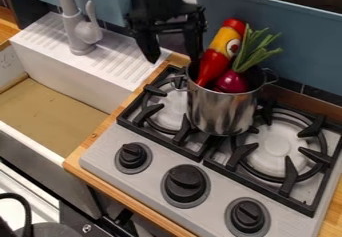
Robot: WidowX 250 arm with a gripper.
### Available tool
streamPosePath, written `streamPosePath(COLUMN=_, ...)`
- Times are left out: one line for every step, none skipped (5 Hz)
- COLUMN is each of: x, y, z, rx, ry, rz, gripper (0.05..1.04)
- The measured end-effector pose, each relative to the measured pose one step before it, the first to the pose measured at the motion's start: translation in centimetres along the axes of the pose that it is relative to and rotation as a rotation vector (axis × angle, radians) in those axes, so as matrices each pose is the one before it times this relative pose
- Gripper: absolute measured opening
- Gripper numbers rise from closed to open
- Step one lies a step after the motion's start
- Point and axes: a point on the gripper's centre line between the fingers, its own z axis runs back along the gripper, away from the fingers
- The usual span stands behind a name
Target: Move the silver pot in the middle of two burners
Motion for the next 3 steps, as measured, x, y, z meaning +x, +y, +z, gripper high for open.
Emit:
streamPosePath(x=0.123, y=-0.638, z=1.298, rx=-0.0165, ry=0.0011, rz=0.0141, gripper=0.997)
streamPosePath(x=0.068, y=-0.37, z=0.369, rx=-0.0094, ry=0.0101, rz=-0.0003, gripper=0.997)
streamPosePath(x=0.196, y=-0.093, z=0.703, rx=0.0219, ry=0.008, rz=-0.0066, gripper=0.997)
